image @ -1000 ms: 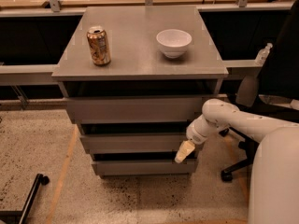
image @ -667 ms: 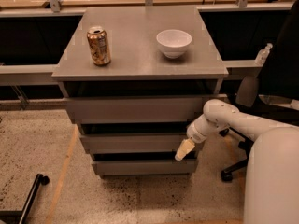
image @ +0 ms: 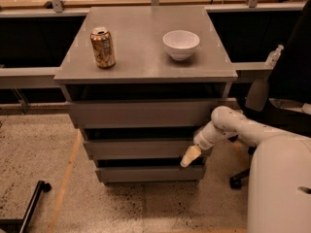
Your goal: Open middle drawer
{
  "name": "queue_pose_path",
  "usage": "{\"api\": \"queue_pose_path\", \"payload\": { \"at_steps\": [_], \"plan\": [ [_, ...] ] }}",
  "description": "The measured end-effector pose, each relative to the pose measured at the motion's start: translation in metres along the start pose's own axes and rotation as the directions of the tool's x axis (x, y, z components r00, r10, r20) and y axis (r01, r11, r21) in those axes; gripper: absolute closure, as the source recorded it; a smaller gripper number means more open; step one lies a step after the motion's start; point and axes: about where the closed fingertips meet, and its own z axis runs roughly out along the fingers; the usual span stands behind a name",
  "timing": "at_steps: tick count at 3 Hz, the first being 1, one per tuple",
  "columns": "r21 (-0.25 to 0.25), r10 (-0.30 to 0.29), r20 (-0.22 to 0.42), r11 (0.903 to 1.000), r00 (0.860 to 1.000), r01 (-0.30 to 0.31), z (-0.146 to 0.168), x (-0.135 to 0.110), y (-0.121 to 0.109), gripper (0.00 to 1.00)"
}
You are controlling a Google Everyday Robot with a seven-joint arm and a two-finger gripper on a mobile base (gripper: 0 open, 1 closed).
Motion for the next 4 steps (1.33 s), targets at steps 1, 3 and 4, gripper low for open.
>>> {"api": "queue_pose_path", "payload": {
  "at_steps": [1,3,4],
  "plan": [
    [-0.018,0.022,0.011,0.9996,1.000,-0.022,0.0090,0.0074,0.0111,0.00],
    [-0.020,0.024,0.012,0.9995,1.000,-0.024,0.0057,0.0061,0.0130,0.41],
    [-0.020,0.024,0.012,0.9995,1.000,-0.024,0.0022,0.0042,0.0135,0.65]
  ]
}}
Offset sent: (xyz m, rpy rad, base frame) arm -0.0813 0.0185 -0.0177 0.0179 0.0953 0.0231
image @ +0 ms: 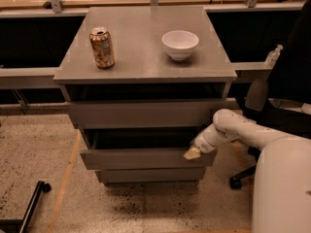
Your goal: Open middle drawer
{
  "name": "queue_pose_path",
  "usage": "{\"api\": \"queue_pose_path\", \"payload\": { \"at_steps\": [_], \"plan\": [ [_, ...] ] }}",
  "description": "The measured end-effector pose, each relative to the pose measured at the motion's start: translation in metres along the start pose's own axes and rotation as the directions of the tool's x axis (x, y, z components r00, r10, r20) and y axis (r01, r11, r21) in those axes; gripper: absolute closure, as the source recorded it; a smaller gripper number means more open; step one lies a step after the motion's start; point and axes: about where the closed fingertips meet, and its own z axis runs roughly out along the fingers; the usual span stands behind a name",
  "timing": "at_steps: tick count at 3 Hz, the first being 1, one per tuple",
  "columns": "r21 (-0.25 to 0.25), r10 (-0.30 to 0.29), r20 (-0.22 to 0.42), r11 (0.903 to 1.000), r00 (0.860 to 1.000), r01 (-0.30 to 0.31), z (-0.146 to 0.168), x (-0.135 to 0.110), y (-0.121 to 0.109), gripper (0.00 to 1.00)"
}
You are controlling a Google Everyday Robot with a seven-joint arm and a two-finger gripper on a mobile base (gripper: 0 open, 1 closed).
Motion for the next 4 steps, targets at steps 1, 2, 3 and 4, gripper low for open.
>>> {"api": "queue_pose_path", "payload": {
  "at_steps": [1,2,3,4],
  "plan": [
    [0.000,0.000,0.000,1.0000,1.000,0.000,0.000,0.000,0.000,0.66],
    [-0.007,0.000,-0.003,1.0000,1.000,0.000,0.000,0.000,0.003,0.42],
    [-0.023,0.014,-0.021,0.9996,1.000,-0.015,0.005,0.004,0.006,0.11],
    [-0.051,0.037,-0.057,0.9979,0.998,-0.040,0.011,0.014,0.019,0.00]
  ]
}}
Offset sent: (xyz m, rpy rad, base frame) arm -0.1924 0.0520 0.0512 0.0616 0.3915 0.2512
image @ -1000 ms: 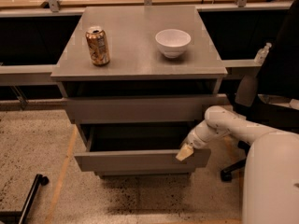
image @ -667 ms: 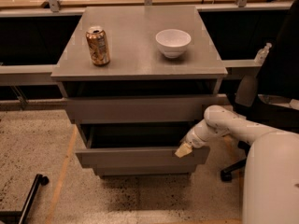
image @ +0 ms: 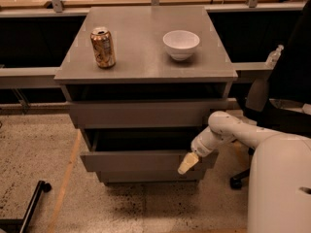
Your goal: Open middle drawer
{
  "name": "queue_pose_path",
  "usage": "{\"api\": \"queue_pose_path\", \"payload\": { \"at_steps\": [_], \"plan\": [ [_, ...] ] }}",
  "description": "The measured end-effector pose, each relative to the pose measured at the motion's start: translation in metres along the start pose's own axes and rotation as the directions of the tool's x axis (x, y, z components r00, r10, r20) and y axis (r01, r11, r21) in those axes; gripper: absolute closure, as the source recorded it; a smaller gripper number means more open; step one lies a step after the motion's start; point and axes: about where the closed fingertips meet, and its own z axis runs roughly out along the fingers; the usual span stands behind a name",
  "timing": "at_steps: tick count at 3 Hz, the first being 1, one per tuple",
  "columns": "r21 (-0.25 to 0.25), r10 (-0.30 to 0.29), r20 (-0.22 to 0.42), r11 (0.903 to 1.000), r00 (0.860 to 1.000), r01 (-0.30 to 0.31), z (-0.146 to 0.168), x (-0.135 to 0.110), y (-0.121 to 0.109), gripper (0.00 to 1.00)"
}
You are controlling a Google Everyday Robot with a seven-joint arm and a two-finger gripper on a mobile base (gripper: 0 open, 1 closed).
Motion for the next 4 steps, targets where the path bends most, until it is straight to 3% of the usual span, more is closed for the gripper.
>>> {"api": "queue_pose_path", "payload": {
  "at_steps": [1,2,3,4],
  "plan": [
    [0.000,0.000,0.000,1.0000,1.000,0.000,0.000,0.000,0.000,0.00],
    [-0.059,0.036,-0.023,0.9975,0.999,-0.038,0.005,0.013,0.017,0.00],
    [-0.072,0.042,-0.029,0.9965,0.999,-0.044,-0.003,0.011,0.023,0.26],
    [-0.173,0.081,-0.080,0.9805,0.994,-0.093,-0.011,0.024,0.059,0.49]
  ]
}}
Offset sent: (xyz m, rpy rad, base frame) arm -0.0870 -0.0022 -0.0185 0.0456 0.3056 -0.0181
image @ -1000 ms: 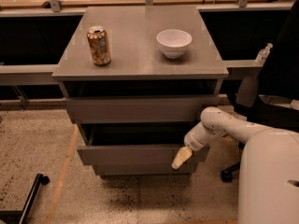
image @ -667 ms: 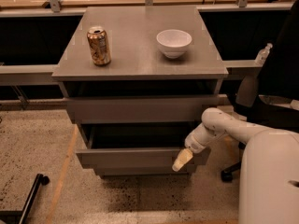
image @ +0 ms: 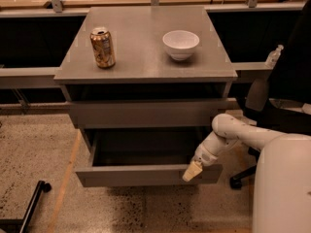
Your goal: Open middle drawer
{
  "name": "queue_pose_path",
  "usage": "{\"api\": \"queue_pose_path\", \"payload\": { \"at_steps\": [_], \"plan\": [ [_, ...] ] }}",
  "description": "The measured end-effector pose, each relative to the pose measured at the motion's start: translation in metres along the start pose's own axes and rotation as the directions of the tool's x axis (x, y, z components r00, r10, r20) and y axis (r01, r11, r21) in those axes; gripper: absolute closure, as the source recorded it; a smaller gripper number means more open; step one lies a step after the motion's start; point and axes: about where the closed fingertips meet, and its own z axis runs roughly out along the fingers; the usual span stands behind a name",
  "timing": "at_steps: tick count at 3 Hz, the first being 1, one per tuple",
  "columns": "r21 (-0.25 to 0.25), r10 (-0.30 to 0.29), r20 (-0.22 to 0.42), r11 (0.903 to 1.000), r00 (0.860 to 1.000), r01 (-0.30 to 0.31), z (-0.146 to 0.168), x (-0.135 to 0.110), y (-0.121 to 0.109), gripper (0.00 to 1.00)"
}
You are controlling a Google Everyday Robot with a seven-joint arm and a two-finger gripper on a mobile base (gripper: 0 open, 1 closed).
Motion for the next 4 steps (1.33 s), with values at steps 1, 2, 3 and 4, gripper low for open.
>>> {"api": "queue_pose_path", "payload": {
  "at_steps": [1,2,3,4],
  "plan": [
    [-0.075,0.036,-0.046,0.9964,0.998,-0.039,-0.011,0.008,0.034,0.49],
    [-0.125,0.072,-0.072,0.9889,0.995,-0.080,-0.020,0.013,0.058,0.25],
    [-0.152,0.094,-0.089,0.9826,0.992,-0.107,-0.025,0.014,0.073,0.03],
    [-0.091,0.048,-0.081,0.9943,0.996,-0.055,-0.043,0.004,0.080,0.00]
  ]
}}
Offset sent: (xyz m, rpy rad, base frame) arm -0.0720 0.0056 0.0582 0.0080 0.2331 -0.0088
